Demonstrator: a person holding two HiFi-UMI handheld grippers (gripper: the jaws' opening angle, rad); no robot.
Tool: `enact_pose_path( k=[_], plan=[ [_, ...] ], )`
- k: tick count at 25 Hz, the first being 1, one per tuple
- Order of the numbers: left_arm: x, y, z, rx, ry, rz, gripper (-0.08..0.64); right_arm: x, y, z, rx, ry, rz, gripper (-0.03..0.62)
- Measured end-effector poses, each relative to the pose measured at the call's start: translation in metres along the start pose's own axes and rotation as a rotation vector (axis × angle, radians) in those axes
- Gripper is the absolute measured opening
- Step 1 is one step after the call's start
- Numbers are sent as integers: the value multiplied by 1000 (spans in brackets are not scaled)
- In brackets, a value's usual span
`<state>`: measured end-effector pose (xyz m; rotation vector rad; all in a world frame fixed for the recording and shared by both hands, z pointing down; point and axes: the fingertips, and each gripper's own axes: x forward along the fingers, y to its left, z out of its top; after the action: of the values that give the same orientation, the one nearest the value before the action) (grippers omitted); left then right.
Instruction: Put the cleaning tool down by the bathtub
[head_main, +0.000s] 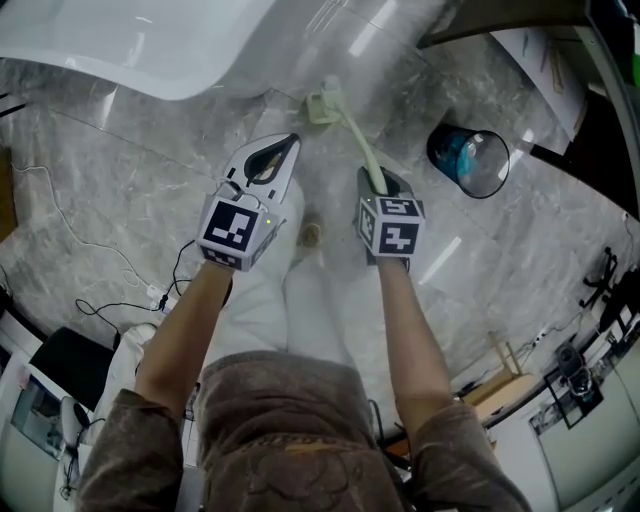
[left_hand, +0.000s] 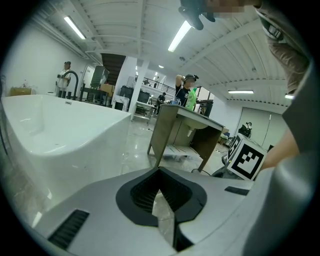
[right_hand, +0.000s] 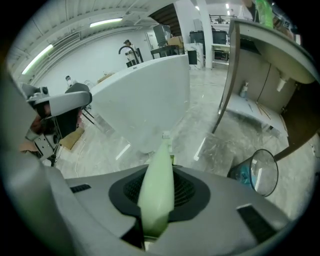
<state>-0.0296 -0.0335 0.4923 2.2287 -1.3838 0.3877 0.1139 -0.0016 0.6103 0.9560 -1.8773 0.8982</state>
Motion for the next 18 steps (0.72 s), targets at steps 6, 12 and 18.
enact_pose_path(
  k=[6, 12, 18],
  plan=[
    [2, -1, -2, 5, -3, 5, 6, 16, -5, -11, -11, 45, -4, 77],
    [17, 20, -23, -15, 17, -1, 6, 66, -8, -21, -16, 120, -13, 77],
    [19, 26, -35, -19, 38, -15, 6, 95, -10, -27, -31, 190, -23, 77]
  ],
)
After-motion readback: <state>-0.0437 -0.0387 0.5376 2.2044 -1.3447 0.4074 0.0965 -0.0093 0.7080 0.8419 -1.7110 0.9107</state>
